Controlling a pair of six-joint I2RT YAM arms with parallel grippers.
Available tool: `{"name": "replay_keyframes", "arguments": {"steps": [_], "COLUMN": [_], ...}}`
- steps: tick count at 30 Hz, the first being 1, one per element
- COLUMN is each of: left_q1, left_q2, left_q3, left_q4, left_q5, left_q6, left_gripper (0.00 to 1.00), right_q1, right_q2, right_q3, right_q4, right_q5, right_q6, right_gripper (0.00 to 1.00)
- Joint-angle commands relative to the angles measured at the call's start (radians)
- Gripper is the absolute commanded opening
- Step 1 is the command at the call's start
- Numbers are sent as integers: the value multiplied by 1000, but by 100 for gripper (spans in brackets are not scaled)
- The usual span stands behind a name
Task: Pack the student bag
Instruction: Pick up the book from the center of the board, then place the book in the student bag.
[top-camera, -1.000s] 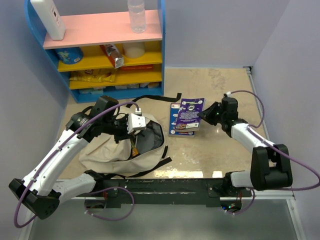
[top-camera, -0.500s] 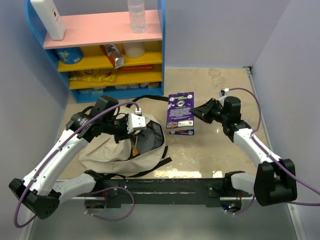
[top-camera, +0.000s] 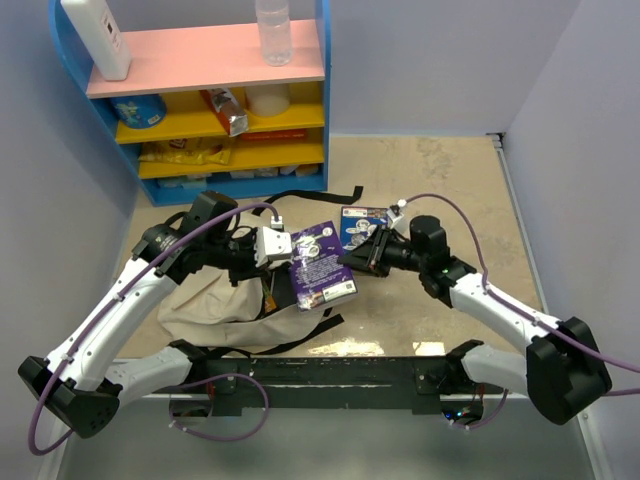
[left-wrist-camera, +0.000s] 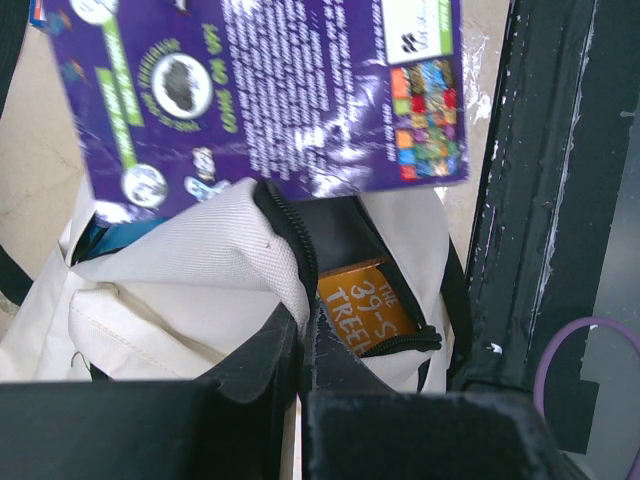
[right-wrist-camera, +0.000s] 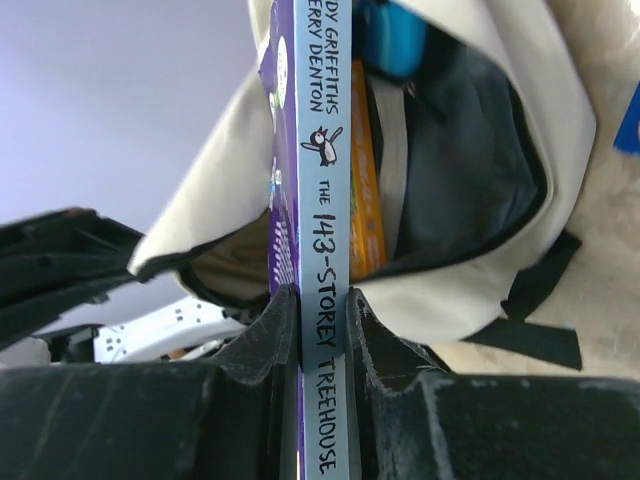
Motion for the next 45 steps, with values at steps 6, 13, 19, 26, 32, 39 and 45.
{"name": "replay_keyframes", "arguments": {"steps": [6, 13, 19, 26, 32, 39, 45], "left_q1": [-13, -13, -13, -11, -13, -11, -11], "left_q2": [-7, -4, -7, -19, -22, -27, -25], "left_q3": [37, 46, 45, 34, 22, 19, 22], "left_q4": [76, 74, 71, 60, 66, 66, 65], "left_q5": [62, 67, 62, 56, 56, 58, 58], "left_q6": [-11, -16, -14, -8, -5, -10, -14], "left_gripper": [1, 1, 1, 1, 1, 1, 1], "right_q1": [78, 126, 216, 221, 222, 222, 221], "right_q2": [-71, 0, 173, 207, 169, 173, 253], "right_q3": [-122, -136, -33, 103, 168, 183, 159], "right_q4": [68, 154, 241, 211, 101, 179, 540], "right_q5": [42, 50, 10, -34, -45, -85, -140], "right_q6": [95, 131, 142, 87, 28, 71, 298], "right_gripper": [0, 0, 0, 0, 0, 0, 0]}}
